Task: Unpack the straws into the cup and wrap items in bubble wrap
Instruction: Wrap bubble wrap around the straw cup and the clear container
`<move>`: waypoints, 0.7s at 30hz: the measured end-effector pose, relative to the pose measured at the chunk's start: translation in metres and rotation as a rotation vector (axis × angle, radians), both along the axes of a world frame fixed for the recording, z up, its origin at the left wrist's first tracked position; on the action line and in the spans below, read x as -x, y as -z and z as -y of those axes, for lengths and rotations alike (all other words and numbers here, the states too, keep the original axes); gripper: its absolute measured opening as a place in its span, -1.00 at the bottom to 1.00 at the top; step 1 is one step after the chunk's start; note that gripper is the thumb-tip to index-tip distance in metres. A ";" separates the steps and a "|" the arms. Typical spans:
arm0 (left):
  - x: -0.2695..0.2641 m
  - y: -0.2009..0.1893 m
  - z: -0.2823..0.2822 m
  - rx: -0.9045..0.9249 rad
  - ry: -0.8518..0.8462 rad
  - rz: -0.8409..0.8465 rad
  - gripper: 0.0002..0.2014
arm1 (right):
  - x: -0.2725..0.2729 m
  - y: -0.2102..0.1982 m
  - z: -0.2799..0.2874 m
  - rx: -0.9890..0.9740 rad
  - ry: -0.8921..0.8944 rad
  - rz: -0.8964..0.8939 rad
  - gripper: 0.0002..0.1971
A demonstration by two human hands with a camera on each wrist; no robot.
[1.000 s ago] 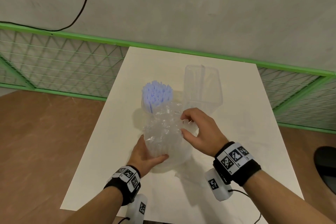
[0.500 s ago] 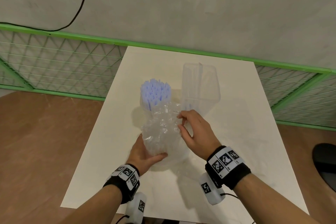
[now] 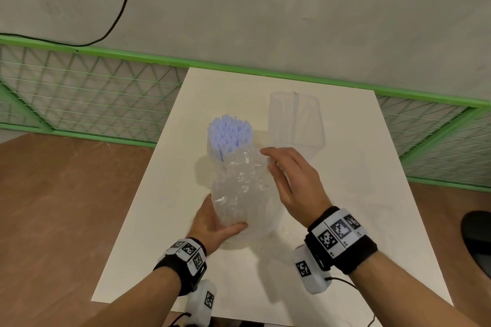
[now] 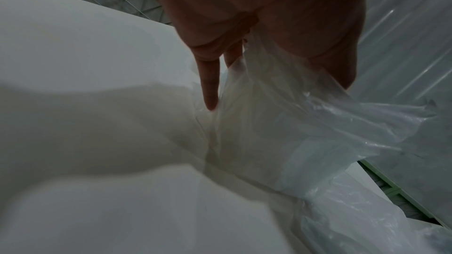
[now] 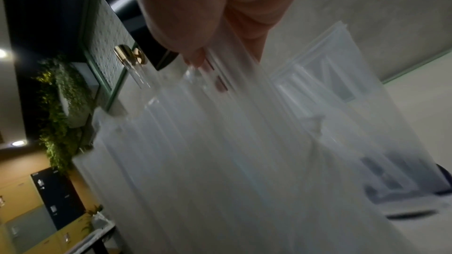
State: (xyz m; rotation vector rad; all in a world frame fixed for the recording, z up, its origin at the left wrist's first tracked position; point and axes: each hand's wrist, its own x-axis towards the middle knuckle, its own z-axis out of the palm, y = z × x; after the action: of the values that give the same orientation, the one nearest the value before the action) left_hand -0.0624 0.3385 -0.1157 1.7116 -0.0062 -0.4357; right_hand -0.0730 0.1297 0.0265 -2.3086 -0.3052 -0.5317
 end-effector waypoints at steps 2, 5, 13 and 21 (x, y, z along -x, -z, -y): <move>0.000 0.000 0.000 -0.004 0.006 -0.001 -0.04 | -0.003 -0.010 0.004 0.006 0.021 0.058 -0.77; -0.001 0.000 0.000 -0.005 0.008 -0.011 -0.04 | -0.009 -0.022 0.011 0.041 0.071 0.093 -0.84; -0.002 0.002 0.000 -0.028 0.022 -0.013 -0.05 | -0.028 -0.047 0.018 -0.133 0.155 0.160 -0.81; -0.001 0.004 0.000 -0.043 0.020 -0.006 -0.02 | -0.045 -0.087 0.040 -0.346 0.243 0.162 -0.83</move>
State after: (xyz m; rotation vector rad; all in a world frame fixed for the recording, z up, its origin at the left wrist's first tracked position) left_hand -0.0610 0.3385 -0.1193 1.7539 -0.0102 -0.4585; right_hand -0.0283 0.0895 0.1133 -1.9796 -0.0040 -0.8270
